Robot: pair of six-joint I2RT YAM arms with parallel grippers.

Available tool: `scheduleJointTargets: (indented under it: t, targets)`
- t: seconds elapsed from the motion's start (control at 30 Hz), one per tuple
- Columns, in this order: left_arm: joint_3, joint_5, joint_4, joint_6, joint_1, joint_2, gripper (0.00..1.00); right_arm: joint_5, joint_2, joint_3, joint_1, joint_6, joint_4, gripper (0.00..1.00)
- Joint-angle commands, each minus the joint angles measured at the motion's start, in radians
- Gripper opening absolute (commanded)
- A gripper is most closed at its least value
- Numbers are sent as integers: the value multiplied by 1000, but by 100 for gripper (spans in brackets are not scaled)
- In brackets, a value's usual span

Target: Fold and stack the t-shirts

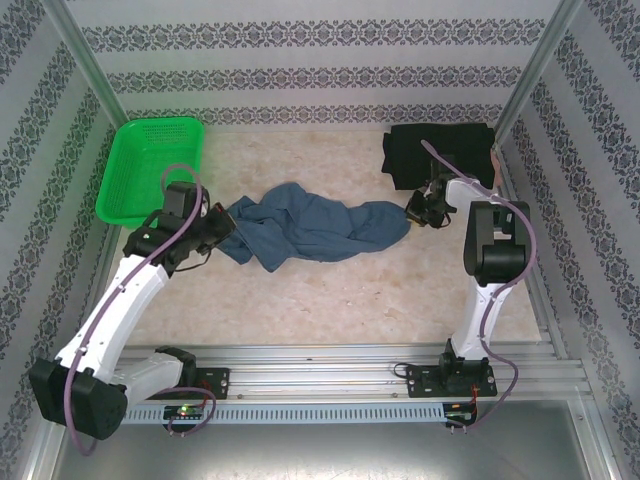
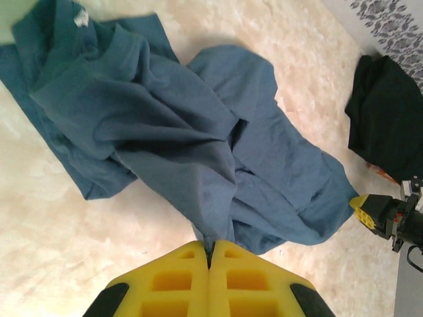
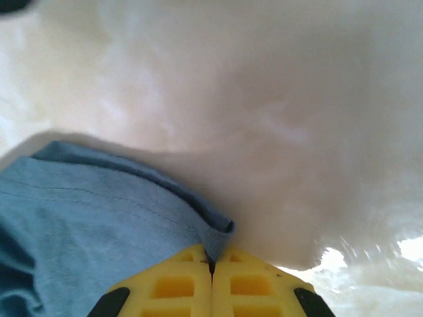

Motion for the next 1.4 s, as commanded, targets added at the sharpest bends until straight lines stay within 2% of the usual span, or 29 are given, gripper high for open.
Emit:
scheduleJointTargets:
  t: [0.0, 0.17, 0.37, 0.53, 0.67, 0.93, 1.1, 1.37]
  targets:
    - [109, -26, -77, 88, 33, -31, 0, -32, -112, 23, -7, 49, 70, 0]
    - [263, -52, -95, 131, 74, -28, 0, -106, -347, 34, -54, 90, 86, 0]
    - [424, -90, -34, 161, 94, -5, 0, -217, -596, 71, -123, 163, 121, 0]
    - [572, -102, 31, 207, 113, 17, 0, -295, -731, 134, -205, 233, 135, 0]
    - [695, -59, 85, 215, 121, 48, 0, -345, -811, 221, -245, 261, 112, 0]
    - [917, 17, 134, 215, 122, 108, 0, -324, -923, 379, -262, 276, 25, 0]
    - [1117, 36, 80, 237, 122, 202, 0, -333, -920, 468, -270, 313, 16, 0]
    - [1149, 60, 98, 236, 136, 273, 0, -338, -907, 438, -280, 314, 18, 0]
